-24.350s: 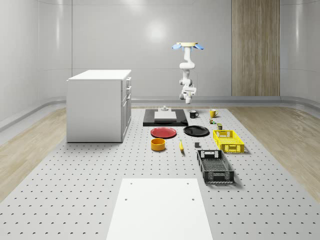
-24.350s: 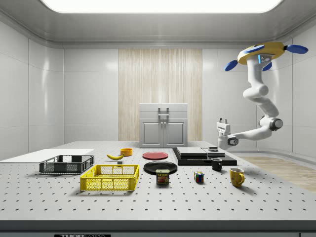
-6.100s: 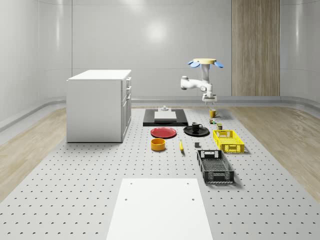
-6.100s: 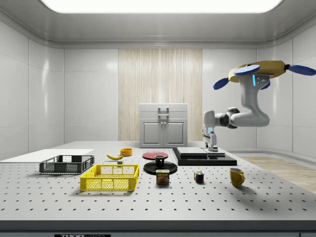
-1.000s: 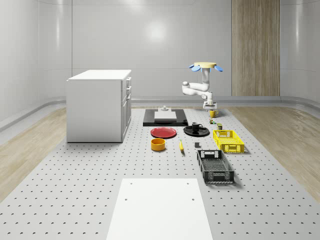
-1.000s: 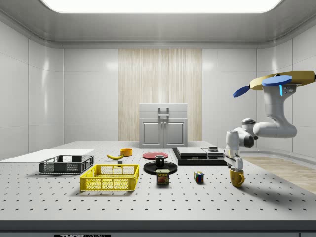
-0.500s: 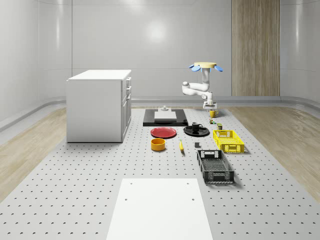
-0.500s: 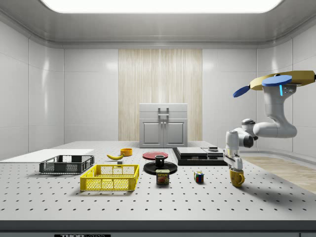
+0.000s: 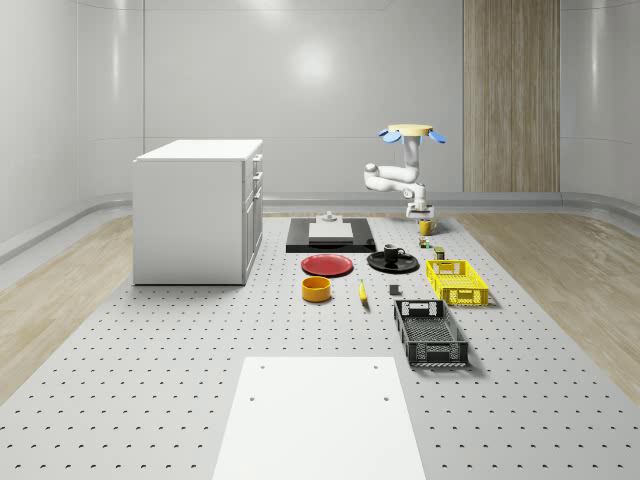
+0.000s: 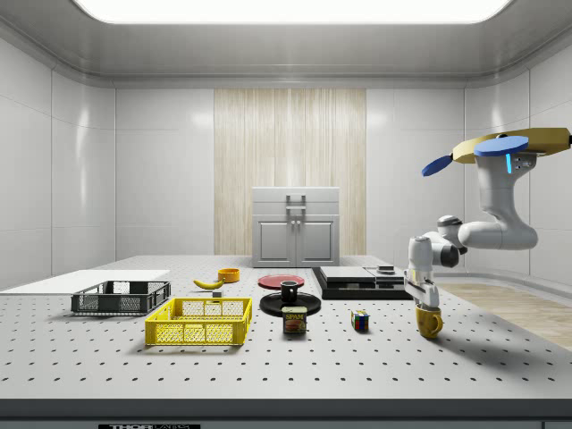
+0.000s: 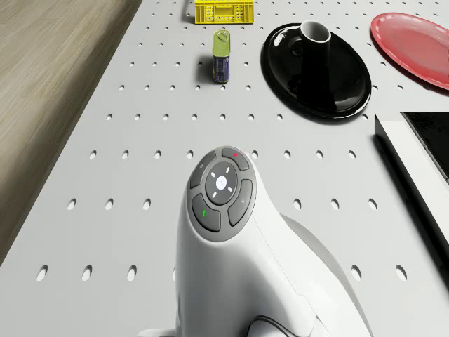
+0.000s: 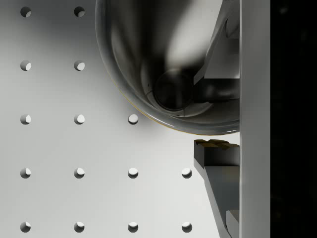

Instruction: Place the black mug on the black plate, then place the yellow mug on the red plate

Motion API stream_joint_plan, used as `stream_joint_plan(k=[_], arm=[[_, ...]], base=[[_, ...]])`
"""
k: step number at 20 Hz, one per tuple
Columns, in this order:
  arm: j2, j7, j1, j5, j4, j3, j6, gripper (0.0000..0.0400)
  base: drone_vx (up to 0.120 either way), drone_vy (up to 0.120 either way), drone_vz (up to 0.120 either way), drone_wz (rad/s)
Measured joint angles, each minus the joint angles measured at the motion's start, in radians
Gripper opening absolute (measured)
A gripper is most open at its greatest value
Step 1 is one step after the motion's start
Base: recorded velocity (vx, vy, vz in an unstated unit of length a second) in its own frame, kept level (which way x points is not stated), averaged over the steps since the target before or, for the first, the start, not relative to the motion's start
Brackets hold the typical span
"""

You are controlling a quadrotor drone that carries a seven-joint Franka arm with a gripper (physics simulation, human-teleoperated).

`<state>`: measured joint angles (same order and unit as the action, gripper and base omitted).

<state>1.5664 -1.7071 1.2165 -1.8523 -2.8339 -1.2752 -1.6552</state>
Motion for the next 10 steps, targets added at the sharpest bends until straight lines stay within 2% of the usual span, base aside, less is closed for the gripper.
stream_joint_plan(k=[7,10], arm=[[-0.004,0.001,-0.008,0.035,-0.010,-0.038,0.017,0.0101],[-0.005,0.002,-0.014,0.075,-0.019,-0.081,0.032,0.0100]], base=[[0.000,0.000,0.000,0.000],[0.000,0.000,0.120,0.000]])
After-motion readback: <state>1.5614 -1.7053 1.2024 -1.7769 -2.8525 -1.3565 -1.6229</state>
